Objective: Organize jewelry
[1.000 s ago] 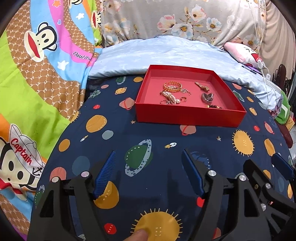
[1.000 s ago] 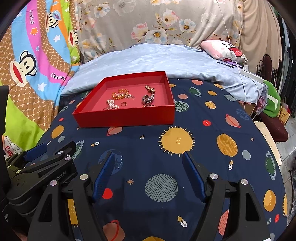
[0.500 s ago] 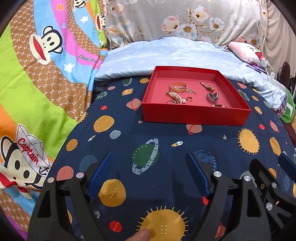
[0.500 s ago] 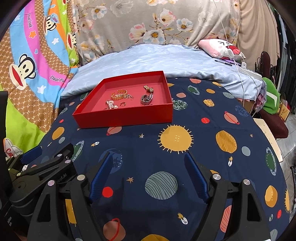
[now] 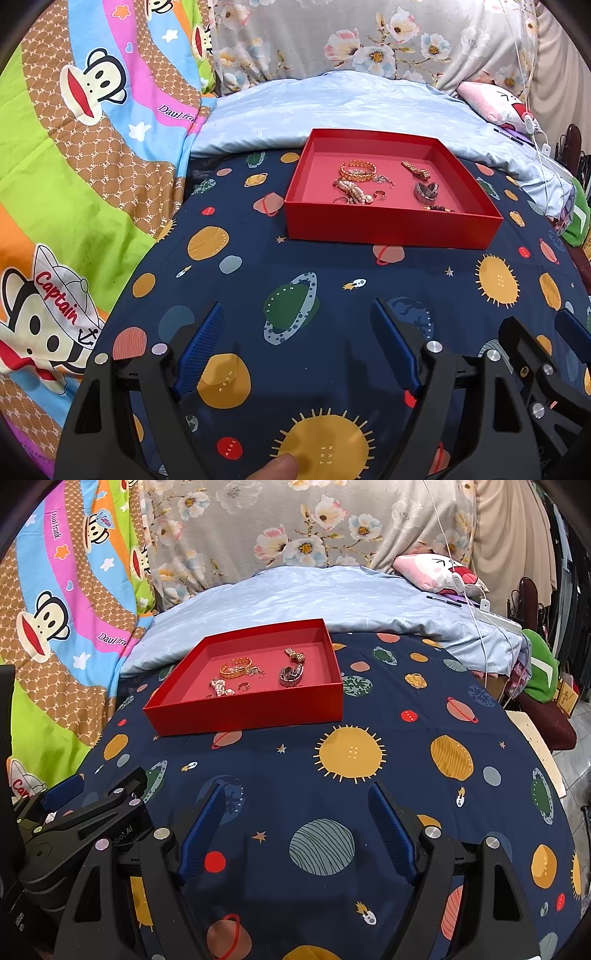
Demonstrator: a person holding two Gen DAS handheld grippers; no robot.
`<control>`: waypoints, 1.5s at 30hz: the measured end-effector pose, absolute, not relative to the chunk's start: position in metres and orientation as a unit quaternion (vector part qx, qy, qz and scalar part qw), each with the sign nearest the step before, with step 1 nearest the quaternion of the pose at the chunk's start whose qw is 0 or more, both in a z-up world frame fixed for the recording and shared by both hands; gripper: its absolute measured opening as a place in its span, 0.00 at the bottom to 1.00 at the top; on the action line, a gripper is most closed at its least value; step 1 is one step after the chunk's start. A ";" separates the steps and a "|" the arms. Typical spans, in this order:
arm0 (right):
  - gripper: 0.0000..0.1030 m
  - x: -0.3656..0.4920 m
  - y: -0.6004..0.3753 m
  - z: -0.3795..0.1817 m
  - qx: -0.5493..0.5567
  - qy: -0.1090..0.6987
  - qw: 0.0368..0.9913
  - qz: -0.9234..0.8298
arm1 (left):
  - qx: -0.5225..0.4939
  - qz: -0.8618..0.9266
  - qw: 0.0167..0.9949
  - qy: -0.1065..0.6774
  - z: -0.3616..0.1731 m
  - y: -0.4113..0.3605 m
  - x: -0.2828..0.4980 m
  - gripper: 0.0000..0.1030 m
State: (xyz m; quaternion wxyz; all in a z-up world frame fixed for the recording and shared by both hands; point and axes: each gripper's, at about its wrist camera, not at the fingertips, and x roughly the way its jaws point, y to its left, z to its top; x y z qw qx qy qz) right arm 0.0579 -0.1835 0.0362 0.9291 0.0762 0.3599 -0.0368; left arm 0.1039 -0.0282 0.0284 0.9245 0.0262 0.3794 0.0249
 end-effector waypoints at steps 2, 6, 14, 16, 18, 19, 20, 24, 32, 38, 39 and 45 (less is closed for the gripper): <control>0.76 0.058 -0.184 0.036 0.077 0.360 0.929 -0.037 | 0.026 0.025 0.924 0.380 0.028 -0.028 0.104 0.76; 0.76 0.058 -0.183 0.036 0.076 0.359 0.929 -0.037 | 0.025 0.025 0.924 0.380 0.028 -0.027 0.104 0.76; 0.76 0.058 -0.183 0.036 0.078 0.360 0.929 -0.036 | 0.024 0.033 0.925 0.378 0.028 -0.026 0.104 0.82; 0.76 0.058 -0.184 0.036 0.077 0.360 0.929 -0.037 | 0.026 0.034 0.925 0.377 0.028 -0.026 0.103 0.82; 0.76 0.058 -0.184 0.036 0.079 0.360 0.929 -0.036 | 0.028 0.034 0.925 0.376 0.029 -0.026 0.103 0.82; 0.76 0.058 -0.183 0.036 0.079 0.360 0.929 -0.037 | 0.028 0.033 0.925 0.377 0.029 -0.027 0.103 0.82; 0.76 0.058 -0.182 0.036 0.079 0.360 0.929 -0.037 | 0.028 0.032 0.925 0.377 0.029 -0.027 0.104 0.82; 0.76 0.057 -0.181 0.036 0.079 0.360 0.929 -0.037 | 0.025 0.028 0.924 0.381 0.030 -0.027 0.104 0.82; 0.76 0.058 -0.182 0.036 0.078 0.360 0.929 -0.038 | 0.017 0.034 0.924 0.382 0.030 -0.024 0.104 0.82; 0.76 0.058 -0.182 0.036 0.081 0.361 0.928 -0.037 | 0.016 0.034 0.925 0.379 0.030 -0.024 0.104 0.82; 0.76 0.058 -0.182 0.037 0.081 0.361 0.928 -0.038 | 0.016 0.033 0.924 0.380 0.030 -0.024 0.104 0.82; 0.78 0.059 -0.182 0.039 0.084 0.360 0.928 -0.040 | 0.009 0.025 0.924 0.382 0.030 -0.023 0.106 0.82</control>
